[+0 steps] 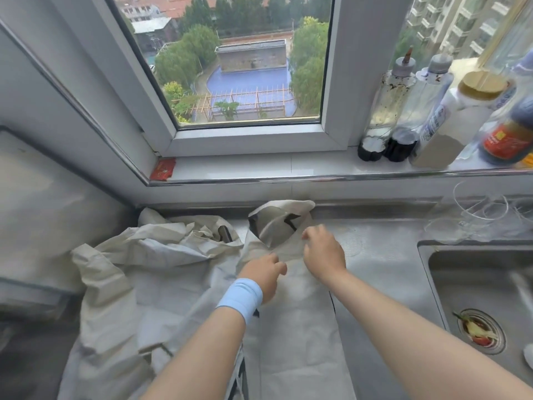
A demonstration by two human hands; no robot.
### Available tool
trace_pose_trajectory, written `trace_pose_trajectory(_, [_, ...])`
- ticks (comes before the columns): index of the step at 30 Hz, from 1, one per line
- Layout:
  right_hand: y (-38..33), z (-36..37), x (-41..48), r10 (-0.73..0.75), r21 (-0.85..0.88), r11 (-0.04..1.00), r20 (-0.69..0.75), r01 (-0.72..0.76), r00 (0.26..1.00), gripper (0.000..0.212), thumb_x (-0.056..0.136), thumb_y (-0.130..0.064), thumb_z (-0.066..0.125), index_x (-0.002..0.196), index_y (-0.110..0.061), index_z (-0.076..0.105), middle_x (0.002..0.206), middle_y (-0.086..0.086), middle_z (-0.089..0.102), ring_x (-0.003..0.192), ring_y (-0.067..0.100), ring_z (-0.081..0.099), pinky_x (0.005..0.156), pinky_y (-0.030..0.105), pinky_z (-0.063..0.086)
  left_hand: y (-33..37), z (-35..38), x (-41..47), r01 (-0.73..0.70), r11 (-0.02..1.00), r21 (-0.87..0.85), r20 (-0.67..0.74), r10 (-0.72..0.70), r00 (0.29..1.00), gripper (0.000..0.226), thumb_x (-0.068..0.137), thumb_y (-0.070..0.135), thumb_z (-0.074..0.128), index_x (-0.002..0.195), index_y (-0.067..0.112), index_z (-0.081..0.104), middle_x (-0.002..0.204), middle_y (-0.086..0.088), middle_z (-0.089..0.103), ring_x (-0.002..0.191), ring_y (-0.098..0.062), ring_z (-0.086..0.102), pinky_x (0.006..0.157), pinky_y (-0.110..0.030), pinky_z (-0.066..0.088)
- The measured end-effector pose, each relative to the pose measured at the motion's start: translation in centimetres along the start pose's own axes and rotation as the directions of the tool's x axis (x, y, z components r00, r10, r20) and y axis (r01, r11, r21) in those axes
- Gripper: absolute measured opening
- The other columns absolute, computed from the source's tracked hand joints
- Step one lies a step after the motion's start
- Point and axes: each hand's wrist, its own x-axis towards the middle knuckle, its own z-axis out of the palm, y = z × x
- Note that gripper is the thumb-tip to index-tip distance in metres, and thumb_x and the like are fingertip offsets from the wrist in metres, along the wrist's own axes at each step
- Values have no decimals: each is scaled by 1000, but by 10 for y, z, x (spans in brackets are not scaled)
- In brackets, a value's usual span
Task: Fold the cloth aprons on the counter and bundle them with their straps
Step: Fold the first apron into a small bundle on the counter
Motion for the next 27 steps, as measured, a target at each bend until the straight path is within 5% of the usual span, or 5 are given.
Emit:
trace_pose_trajectory(8, [20, 50, -33, -179, -283, 883, 535, 375, 826, 74, 95, -60, 36, 157, -37, 2, 164, 10, -18, 151, 26, -16, 120, 52, -4, -1, 53, -40, 137, 952, -272, -5, -143, 990, 61, 86, -1, 48, 141, 25, 42, 157, 3, 19, 142, -18, 28, 109, -31, 32])
trace_pose_trajectory(14, [12, 42, -54, -322, -277, 850, 400, 448, 858, 70, 94, -30, 51, 156, -25, 19, 164, 17, 1, 152, 34, 2, 119, 53, 13, 9, 64, -69, 190, 945, -265, -249, -258, 934, 39, 80, 1, 52, 111, 22, 62, 115, 0, 54, 109, -26, 52, 84, -36, 42])
trace_pose_trajectory(20, [20, 45, -128, -517, -183, 810, 224, 557, 826, 48, 66, -10, 75, 111, -21, 64, 117, 8, 58, 106, 31, 59, 78, 39, 47, 41, 75, -107, 180, 946, -270, -30, -195, 980, 19, 91, 22, 47, 108, 27, 53, 110, 3, 54, 103, -22, 55, 80, -35, 46])
trace_pose_trajectory(23, [28, 43, -165, -534, -121, 811, 247, 573, 808, 34, 72, -22, 72, 105, -20, 63, 103, 3, 56, 94, 28, 57, 70, 36, 45, 53, 91, -126, 175, 948, -266, 42, -170, 985, 15, 90, 29, 49, 104, 29, 54, 109, 4, 54, 102, -22, 56, 81, -34, 45])
trace_pose_trajectory(27, [36, 40, -242, -491, -119, 796, 444, 593, 749, 66, 71, -62, 60, 126, -25, 51, 133, 2, 45, 122, 23, 43, 100, 40, 39, 71, 127, -175, 127, 966, -226, 43, -120, 992, 20, 88, 33, 53, 106, 30, 57, 117, 6, 50, 105, -23, 55, 83, -31, 41])
